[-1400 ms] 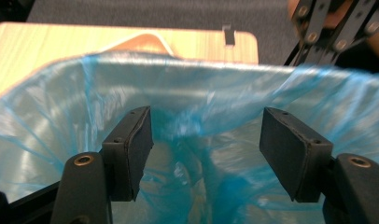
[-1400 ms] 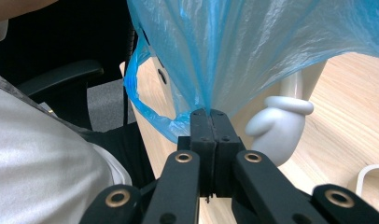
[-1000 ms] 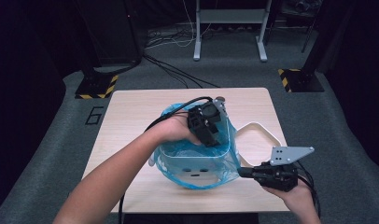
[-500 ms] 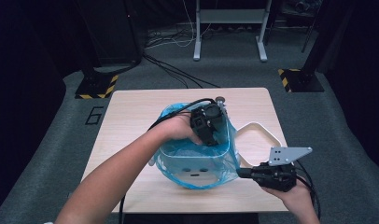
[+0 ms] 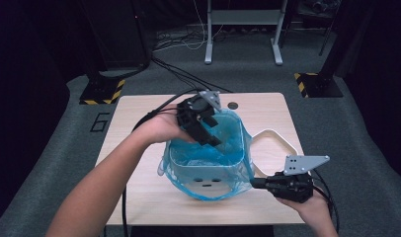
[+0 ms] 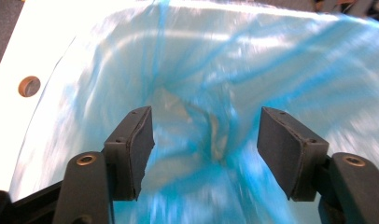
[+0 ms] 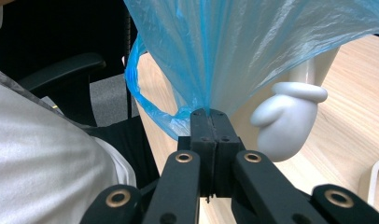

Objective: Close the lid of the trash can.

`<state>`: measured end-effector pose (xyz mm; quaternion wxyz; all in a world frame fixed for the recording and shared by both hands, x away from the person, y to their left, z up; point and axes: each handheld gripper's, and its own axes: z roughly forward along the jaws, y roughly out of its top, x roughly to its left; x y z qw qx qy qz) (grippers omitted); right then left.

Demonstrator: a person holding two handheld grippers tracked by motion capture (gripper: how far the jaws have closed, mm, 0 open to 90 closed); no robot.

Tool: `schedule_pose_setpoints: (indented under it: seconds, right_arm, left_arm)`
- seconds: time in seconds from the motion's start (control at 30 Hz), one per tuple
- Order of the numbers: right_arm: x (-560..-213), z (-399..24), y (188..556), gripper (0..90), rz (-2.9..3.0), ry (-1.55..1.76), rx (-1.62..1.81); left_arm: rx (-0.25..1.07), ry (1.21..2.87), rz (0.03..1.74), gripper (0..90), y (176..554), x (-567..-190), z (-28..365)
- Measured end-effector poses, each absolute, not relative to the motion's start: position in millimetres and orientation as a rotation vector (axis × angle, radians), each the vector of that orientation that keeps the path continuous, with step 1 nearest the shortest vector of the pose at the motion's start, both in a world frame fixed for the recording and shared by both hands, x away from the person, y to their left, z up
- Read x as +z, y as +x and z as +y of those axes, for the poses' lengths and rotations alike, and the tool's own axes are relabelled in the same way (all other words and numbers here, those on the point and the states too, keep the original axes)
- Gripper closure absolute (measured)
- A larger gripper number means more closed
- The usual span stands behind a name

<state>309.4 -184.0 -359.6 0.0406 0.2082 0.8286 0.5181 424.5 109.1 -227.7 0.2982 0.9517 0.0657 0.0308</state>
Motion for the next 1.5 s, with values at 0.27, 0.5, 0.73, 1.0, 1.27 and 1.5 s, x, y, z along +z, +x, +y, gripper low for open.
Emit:
schedule_pose_setpoints:
  seconds: [0.27,0.5,0.73,1.0,1.27,1.5]
  right_arm:
    - [-362,-183,311,90.0,2.552,0.647,1.58]
    - [-362,-186,311,90.0,2.545,0.653,1.582]
    - [-346,-198,301,73.3,2.426,0.651,1.688]
    - [-338,-217,305,72.1,2.315,0.729,1.644]
    - [-357,-215,330,71.9,2.297,0.831,1.442]
    - [-378,-213,349,71.7,2.295,0.891,1.346]
  left_arm:
    - [0.044,2.554,0.226,37.9,430,-246,129]
    - [0.069,2.606,0.208,37.4,433,-258,120]
    - [0.081,2.566,0.174,36.7,429,-254,120]
    - [0.063,2.39,0.216,37.4,415,-230,155]
    - [0.094,2.205,0.268,37.5,400,-227,200]
    - [0.109,2.153,0.315,37.6,395,-238,221]
